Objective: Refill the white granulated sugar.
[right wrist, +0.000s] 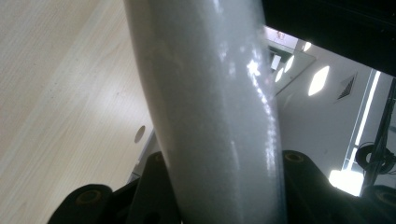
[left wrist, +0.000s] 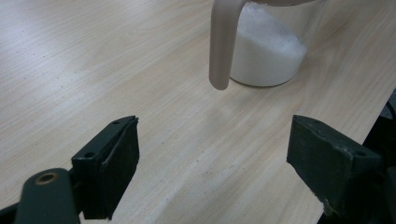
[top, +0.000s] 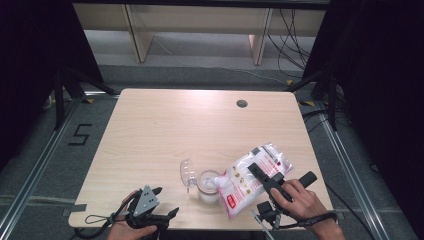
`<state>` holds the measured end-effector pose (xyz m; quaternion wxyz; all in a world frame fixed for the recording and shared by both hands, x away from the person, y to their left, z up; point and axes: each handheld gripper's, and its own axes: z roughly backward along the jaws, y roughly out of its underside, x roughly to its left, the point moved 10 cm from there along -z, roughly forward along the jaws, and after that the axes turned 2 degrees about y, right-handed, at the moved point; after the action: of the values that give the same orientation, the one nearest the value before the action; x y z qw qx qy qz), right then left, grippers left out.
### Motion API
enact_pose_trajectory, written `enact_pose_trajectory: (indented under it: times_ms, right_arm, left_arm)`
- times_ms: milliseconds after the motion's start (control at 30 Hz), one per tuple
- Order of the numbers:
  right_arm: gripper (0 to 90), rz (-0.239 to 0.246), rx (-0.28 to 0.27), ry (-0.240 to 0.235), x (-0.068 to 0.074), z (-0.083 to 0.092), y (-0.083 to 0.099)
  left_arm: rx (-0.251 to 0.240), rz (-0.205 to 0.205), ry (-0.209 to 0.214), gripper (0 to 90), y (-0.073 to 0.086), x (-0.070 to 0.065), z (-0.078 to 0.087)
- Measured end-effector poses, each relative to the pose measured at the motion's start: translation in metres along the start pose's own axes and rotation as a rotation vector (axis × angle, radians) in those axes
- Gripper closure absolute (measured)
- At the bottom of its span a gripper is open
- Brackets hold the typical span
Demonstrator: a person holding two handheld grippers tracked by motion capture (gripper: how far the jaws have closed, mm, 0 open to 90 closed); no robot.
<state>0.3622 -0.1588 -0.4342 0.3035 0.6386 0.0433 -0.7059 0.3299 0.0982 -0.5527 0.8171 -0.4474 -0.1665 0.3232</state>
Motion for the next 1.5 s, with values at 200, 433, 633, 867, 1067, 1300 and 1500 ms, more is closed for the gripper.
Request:
enact_pose_trajectory:
  times_ms: [200, 433, 633, 867, 1067, 1300, 1500]
  right_arm:
    - [72.0, -0.003, -0.001, 0.0, 0.0, 0.0, 0.0]
    - [72.8, -0.008, -0.004, 0.0, 0.001, -0.001, 0.001]
    - [73.3, -0.019, -0.007, 0.008, 0.0, 0.0, 0.0]
    - [73.7, -0.073, -0.006, -0.021, 0.005, -0.002, 0.002]
    - [73.8, -0.086, -0.021, -0.03, 0.007, -0.004, 0.003]
    - [74.1, -0.154, -0.043, -0.048, 0.012, -0.007, 0.005]
    - [74.6, -0.235, -0.07, -0.056, 0.017, -0.009, 0.007]
  left_arm:
    - [-0.001, -0.021, -0.003, 16.7, -0.001, 0.001, 0.001]
    - [0.007, -0.03, -0.004, 16.9, 0.0, 0.002, 0.002]
    - [0.009, -0.034, -0.005, 16.9, 0.0, 0.002, 0.002]
    - [0.007, -0.03, -0.004, 16.9, 0.0, 0.002, 0.002]
    - [0.009, -0.031, -0.007, 16.9, 0.0, 0.002, 0.002]
    - [0.013, -0.034, -0.003, 17.0, 0.0, 0.002, 0.002]
    - [0.017, -0.036, -0.001, 17.0, 0.0, 0.003, 0.002]
